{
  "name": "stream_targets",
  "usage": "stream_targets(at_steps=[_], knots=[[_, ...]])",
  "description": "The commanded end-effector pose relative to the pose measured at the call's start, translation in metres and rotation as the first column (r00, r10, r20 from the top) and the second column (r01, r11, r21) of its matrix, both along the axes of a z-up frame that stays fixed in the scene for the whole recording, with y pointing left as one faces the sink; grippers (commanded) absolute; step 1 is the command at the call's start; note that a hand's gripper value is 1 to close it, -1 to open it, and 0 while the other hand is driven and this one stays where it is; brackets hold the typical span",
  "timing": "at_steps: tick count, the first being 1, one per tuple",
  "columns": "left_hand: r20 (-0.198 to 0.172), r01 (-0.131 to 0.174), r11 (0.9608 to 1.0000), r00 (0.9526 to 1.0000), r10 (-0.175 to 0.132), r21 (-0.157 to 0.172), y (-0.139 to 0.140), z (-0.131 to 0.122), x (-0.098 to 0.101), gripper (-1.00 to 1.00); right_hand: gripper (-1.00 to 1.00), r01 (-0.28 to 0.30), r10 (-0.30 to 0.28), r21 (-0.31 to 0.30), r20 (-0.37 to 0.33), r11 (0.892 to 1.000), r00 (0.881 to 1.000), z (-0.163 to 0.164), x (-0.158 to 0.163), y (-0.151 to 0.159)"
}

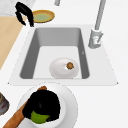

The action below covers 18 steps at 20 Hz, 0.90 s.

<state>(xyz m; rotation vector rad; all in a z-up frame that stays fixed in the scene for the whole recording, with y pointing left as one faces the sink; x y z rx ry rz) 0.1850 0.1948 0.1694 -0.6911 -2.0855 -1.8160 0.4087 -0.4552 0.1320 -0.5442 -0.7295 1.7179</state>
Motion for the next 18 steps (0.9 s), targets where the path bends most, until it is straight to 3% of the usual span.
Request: stream_targets(at_steps=[1, 5, 7, 18], knots=[[0.0, 0.0, 1.0, 1.0, 0.0, 0.0, 0.0, 0.0, 0.0, 0.0, 1.0, 0.011, -0.011, 0.0, 0.025, 1.0, 1.0, 0.007, 0.0, 0.006], [0.0, 0.0, 1.0, 1.0, 0.0, 0.0, 0.0, 0.0, 0.0, 0.0, 1.0, 0.007, -0.004, -0.063, 0.041, 0.998, 0.999, 0.031, 0.012, 0.021], [0.0, 0.0, 1.0, 1.0, 0.0, 0.0, 0.0, 0.0, 0.0, 0.0, 1.0, 0.01, -0.01, -0.034, -0.004, 0.999, 1.0, 0.051, 0.015, 0.03], [0.0, 0.0, 1.0, 1.0, 0.0, 0.0, 0.0, 0.0, 0.0, 0.0, 1.0, 0.008, -0.008, -0.003, 0.007, 1.0, 1.0, 0.095, 0.018, 0.094]])
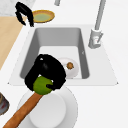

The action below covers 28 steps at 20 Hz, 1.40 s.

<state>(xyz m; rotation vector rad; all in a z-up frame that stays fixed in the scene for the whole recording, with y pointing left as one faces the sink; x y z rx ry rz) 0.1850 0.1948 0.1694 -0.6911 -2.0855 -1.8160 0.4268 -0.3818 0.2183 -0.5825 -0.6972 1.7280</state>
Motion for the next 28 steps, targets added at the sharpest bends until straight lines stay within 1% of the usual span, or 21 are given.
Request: stream_targets(at_steps=[1, 7, 10, 12, 13, 17, 23, 26, 28], knots=[[0.0, 0.0, 1.0, 1.0, 0.0, 0.0, 0.0, 0.0, 0.0, 0.0, 1.0, 0.0, 0.0, 0.04, 0.0, 0.999, 1.0, 0.012, 0.0, 0.028], [0.0, 0.0, 1.0, 1.0, 0.0, 0.0, 0.0, 0.0, 0.0, 0.0, 1.0, 0.009, -0.01, 0.055, 0.018, 0.998, 1.0, 0.032, 0.0, 0.069], [0.0, 0.0, 1.0, 1.0, 0.0, 0.0, 0.0, 0.0, 0.0, 0.0, 1.0, 0.024, -0.026, 0.071, 0.034, 0.997, 0.999, 0.04, 0.0, 0.085], [0.0, 0.0, 1.0, 1.0, 0.0, 0.0, 0.0, 0.0, 0.0, 0.0, 1.0, 0.032, -0.038, 0.112, 0.053, 0.993, 0.998, 0.042, -0.001, 0.093], [0.0, 0.0, 1.0, 1.0, 0.0, 0.0, 0.0, 0.0, 0.0, 0.0, 1.0, 0.028, -0.035, 0.126, 0.054, 0.992, 0.998, 0.044, -0.001, 0.099], [0.0, 0.0, 1.0, 1.0, 0.0, 0.0, 0.0, 0.0, 0.0, 0.0, 1.0, 0.021, -0.031, 0.159, 0.061, 0.987, 0.998, 0.047, -0.001, 0.121], [0.0, 0.0, 1.0, 1.0, 0.0, 0.0, 0.0, 0.0, 0.0, 0.0, 1.0, -0.003, -0.003, 0.161, 0.035, 0.987, 0.999, 0.043, 0.0, 0.165], [0.0, 0.0, 1.0, 1.0, 0.0, 0.0, 0.0, 0.0, 0.0, 0.0, 1.0, -0.01, 0.005, 0.162, 0.035, 0.987, 0.999, 0.034, 0.0, 0.188], [0.0, 0.0, 1.0, 1.0, 0.0, 0.0, 0.0, 0.0, 0.0, 0.0, 1.0, -0.01, 0.004, 0.174, 0.034, 0.985, 0.999, 0.022, -0.002, 0.202]])
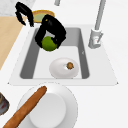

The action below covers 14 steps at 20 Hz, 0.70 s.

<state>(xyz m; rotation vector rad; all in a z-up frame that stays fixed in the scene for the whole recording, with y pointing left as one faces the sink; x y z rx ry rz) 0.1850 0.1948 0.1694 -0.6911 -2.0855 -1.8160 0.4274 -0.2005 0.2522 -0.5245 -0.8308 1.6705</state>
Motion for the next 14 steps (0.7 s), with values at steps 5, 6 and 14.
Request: stream_targets(at_steps=[5, 6, 14], knots=[[0.0, 0.0, 1.0, 1.0, 0.0, 0.0, 0.0, 0.0, 0.0, 0.0, 1.0, -0.026, 0.026, 0.091, 0.004, 0.996, 1.0, -0.035, -0.016, 0.046], [0.0, 0.0, 1.0, 1.0, 0.0, 0.0, 0.0, 0.0, 0.0, 0.0, 1.0, -0.029, 0.028, 0.102, 0.009, 0.994, 1.0, -0.041, -0.018, 0.051], [0.0, 0.0, 1.0, 1.0, 0.0, 0.0, 0.0, 0.0, 0.0, 0.0, 1.0, -0.025, 0.023, 0.12, 0.017, 0.993, 1.0, -0.11, -0.021, 0.102]])
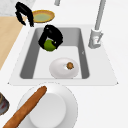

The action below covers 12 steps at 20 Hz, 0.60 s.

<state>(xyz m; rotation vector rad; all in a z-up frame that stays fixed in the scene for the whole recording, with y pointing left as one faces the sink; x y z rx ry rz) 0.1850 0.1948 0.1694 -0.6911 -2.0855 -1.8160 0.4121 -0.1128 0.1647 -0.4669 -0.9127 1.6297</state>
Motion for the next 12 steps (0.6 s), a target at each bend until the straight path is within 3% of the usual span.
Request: stream_targets(at_steps=[1, 9, 12], knots=[[0.0, 0.0, 1.0, 1.0, 0.0, 0.0, 0.0, 0.0, 0.0, 0.0, 1.0, -0.028, 0.028, 0.024, 0.007, 0.999, 1.0, -0.031, -0.012, 0.018], [0.0, 0.0, 1.0, 1.0, 0.0, 0.0, 0.0, 0.0, 0.0, 0.0, 1.0, -0.008, 0.007, 0.014, 0.01, 1.0, 1.0, -0.096, -0.013, 0.037], [0.0, 0.0, 1.0, 1.0, 0.0, 0.0, 0.0, 0.0, 0.0, 0.0, 1.0, -0.005, 0.004, 0.028, 0.017, 1.0, 1.0, -0.121, 0.004, 0.037]])
